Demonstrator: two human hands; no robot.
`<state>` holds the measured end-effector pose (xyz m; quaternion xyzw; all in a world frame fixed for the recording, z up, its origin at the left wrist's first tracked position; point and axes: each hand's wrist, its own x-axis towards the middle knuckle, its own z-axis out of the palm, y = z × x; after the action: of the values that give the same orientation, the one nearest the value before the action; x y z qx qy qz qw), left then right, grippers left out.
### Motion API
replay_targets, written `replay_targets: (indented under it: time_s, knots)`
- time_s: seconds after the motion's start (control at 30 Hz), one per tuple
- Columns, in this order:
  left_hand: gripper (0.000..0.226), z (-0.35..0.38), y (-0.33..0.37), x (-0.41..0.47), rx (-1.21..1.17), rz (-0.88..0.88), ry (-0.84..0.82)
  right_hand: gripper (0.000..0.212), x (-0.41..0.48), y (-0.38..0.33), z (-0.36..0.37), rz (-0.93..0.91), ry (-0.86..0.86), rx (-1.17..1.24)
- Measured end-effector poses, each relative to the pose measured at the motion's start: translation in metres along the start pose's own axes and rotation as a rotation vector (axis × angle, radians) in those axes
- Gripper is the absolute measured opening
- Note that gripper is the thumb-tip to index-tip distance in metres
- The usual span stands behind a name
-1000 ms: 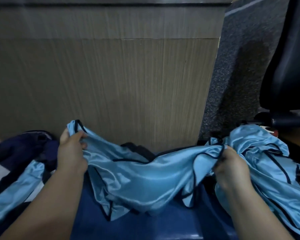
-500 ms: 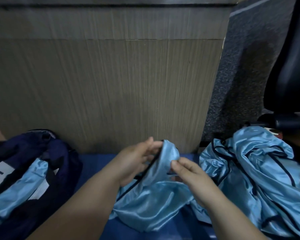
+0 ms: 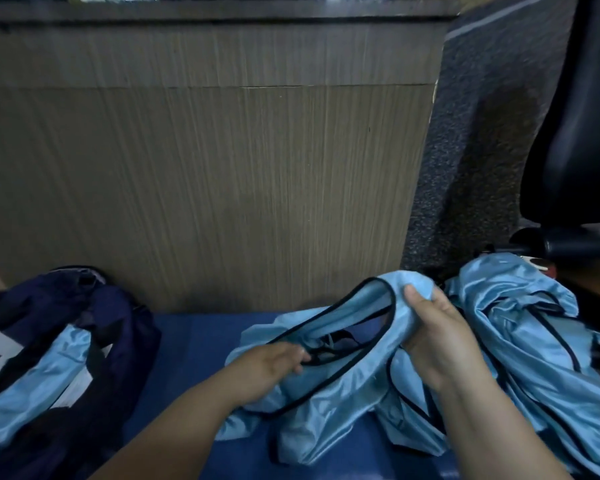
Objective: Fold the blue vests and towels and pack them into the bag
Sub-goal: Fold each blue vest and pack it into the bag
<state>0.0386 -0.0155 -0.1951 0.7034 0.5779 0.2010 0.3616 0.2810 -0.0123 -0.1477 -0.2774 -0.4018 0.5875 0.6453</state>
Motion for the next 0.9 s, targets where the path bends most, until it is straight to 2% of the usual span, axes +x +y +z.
replay_targets:
  time_s: [0.07, 0.13, 0.23, 0.33, 0.47, 0.53, 0.7, 0.8, 0.83, 0.9]
  knots:
    - [0.032, -0.001, -0.017, 0.002, 0.122, -0.009, 0.060, 0.014, 0.004, -0.011, -0.010, -0.058, 0.071, 0.028]
    - [0.023, -0.006, -0.027, 0.003, 0.234, 0.013, 0.118, 0.020, 0.007, -0.021, -0.022, -0.094, 0.173, 0.056]
    - [0.021, -0.017, -0.032, -0.002, 0.387, 0.090, 0.239, 0.026, 0.012, -0.033, -0.040, -0.145, 0.310, 0.084]
    - [0.019, -0.028, -0.036, -0.007, 0.392, 0.200, 0.426, 0.022, 0.013, -0.040, -0.051, -0.203, 0.428, 0.123]
    - [0.019, -0.031, -0.048, -0.010, 0.393, 0.357, 0.502, 0.020, 0.011, -0.040, -0.055, -0.270, 0.506, 0.063]
    - [0.023, -0.027, -0.052, -0.012, 0.356, 0.382, 0.541, 0.021, 0.011, -0.036, -0.055, -0.282, 0.514, 0.017]
    - [0.041, -0.014, -0.058, -0.010, 0.293, 0.172, 0.665, 0.025, 0.014, -0.027, -0.058, -0.280, 0.537, -0.078]
    - [0.059, -0.014, -0.072, -0.006, 0.437, -0.089, 0.618, 0.026, 0.016, -0.023, -0.060, -0.281, 0.544, -0.121]
    - [0.057, -0.015, -0.077, -0.005, 0.489, -0.171, 0.548, 0.026, 0.016, -0.022, -0.060, -0.274, 0.541, -0.150]
    - [0.028, -0.018, -0.080, -0.001, 0.431, -0.325, 0.423, 0.027, 0.016, -0.018, -0.059, -0.254, 0.523, -0.209]
